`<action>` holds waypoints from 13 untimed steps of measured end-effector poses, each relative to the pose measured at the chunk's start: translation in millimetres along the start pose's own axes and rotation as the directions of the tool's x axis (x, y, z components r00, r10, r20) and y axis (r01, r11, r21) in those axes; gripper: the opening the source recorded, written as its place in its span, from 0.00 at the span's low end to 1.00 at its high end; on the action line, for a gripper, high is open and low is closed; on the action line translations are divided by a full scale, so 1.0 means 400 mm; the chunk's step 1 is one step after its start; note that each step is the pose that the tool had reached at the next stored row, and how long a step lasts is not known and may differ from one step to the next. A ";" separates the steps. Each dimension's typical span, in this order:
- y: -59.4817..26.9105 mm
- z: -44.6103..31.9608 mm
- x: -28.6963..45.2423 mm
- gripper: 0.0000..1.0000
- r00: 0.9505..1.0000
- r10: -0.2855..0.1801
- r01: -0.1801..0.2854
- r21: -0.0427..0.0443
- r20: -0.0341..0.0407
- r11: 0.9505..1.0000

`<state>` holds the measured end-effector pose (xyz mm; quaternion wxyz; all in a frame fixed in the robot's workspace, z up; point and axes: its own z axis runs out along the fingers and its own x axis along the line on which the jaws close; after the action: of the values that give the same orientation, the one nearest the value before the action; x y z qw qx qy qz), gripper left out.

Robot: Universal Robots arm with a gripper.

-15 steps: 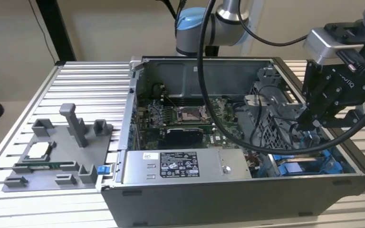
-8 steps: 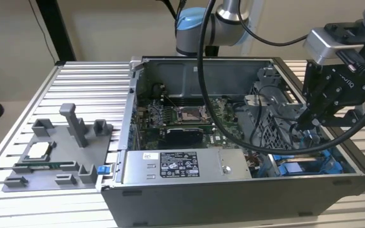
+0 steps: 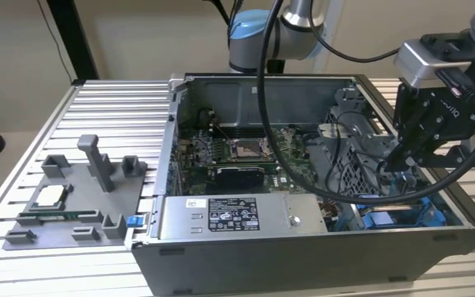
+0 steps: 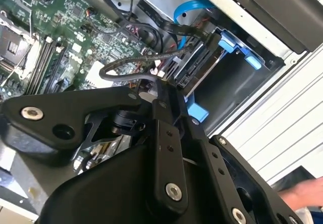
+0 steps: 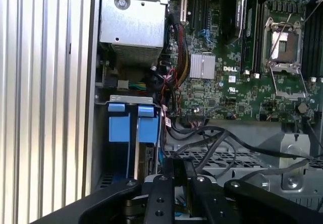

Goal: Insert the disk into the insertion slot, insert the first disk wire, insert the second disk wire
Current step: 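Insert the first disk wire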

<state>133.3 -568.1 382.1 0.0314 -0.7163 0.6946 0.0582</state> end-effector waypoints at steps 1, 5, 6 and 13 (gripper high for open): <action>-0.001 0.003 0.000 0.00 1.000 0.000 0.000 0.000 -0.002 1.000; -0.004 0.014 0.002 0.00 1.000 0.000 0.000 0.000 -0.009 1.000; -0.005 0.017 0.002 0.00 1.000 0.000 0.000 0.000 -0.010 1.000; -0.020 0.031 0.005 0.00 0.999 0.001 -0.001 -0.001 -0.035 1.000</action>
<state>140.9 -568.1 369.3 0.0187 -0.7168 0.6956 0.0459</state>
